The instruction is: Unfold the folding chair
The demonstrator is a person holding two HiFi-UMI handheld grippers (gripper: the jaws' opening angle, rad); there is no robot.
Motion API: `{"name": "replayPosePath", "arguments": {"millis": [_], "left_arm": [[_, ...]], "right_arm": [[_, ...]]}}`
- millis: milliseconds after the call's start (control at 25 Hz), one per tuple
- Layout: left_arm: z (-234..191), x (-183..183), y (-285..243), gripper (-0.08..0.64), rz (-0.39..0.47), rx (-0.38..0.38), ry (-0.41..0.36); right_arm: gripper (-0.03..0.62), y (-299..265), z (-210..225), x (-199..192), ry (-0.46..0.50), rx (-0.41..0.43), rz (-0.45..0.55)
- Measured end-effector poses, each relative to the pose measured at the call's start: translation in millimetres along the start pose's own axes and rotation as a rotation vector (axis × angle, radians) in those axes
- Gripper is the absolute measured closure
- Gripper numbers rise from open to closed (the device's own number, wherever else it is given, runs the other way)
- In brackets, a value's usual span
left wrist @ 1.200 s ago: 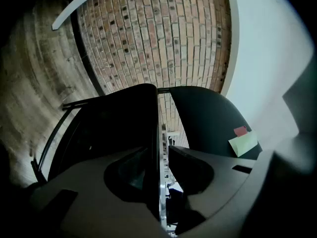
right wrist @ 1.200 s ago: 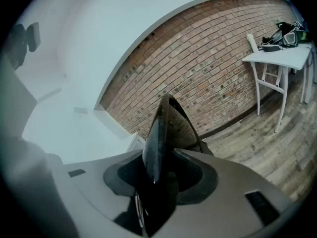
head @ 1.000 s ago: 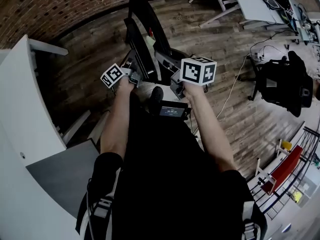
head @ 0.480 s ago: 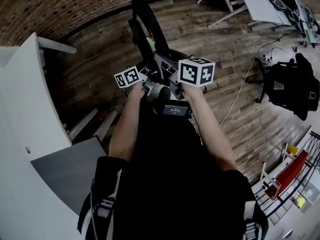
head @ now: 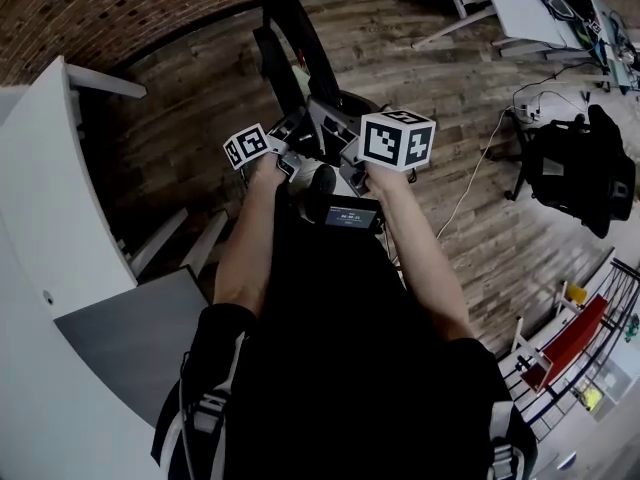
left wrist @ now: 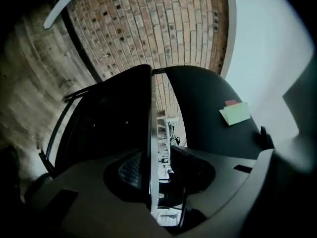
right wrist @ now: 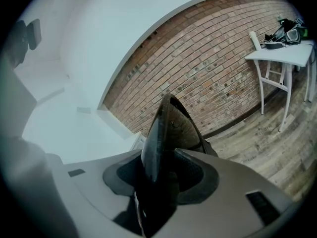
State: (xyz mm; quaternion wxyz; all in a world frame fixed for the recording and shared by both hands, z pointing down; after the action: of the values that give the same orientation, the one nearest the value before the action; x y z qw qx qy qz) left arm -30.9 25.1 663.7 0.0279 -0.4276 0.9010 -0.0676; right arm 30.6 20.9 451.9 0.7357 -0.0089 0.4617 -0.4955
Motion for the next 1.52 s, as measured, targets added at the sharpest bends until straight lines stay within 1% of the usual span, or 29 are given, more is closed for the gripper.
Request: {"name": "replayPosePath", "arguments": {"millis": [40,80,200,360,480,720,920,1080,1400,1520], "left_arm": [[-2,0,-1,0.417,0.006,-0.023,0.037],[-4,1,-2,0.431,0.009,-0.047,0.066],[-7,3,-1,0.456,-0.001,-0.093,0.107],[-11,6,8,0.474,-0.006,-0.116,0.121],[-11,6,11,0.474,-0.007,-0.117,0.124],[-15,8,18,0.495,0.000,-0.109,0.126],[-26,13,34,0.494,0.022,-0.080,0.099],[-29,15,40,0.491,0.026,-0.045,0.080],[-40,17,48,0.460,0.060,0.074,0.016],[-40,15,44,0.454,0.074,0.095,0.007]], "right_arm": [[0.422,1,2,1,-0.001,0.001,0.001],[0.422,3,5,2,-0.003,0.002,0.002],[0.422,6,12,5,-0.014,0.013,0.006],[0.422,13,23,8,-0.035,0.032,0.015],[0.422,15,25,9,-0.032,0.055,0.022],[0.420,21,35,10,-0.042,0.061,0.039],[0.422,33,60,13,-0.073,0.074,0.055],[0.422,39,72,16,-0.097,0.109,0.076],[0.426,54,103,23,-0.078,0.117,0.090],[0.426,59,117,25,-0.084,0.127,0.094]]}}
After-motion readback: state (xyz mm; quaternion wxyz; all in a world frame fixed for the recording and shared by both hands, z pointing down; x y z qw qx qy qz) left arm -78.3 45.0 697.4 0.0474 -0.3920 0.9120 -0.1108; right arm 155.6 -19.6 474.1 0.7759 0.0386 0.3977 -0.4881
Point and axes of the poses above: the fingertips, and each gripper's own axes: y backward along the fingers, z to its right, x out of its top, the point moved 3 cm from there along y, backward along the fingers, and after that the axes turned 6 degrees about y, right-handed, at the moved point
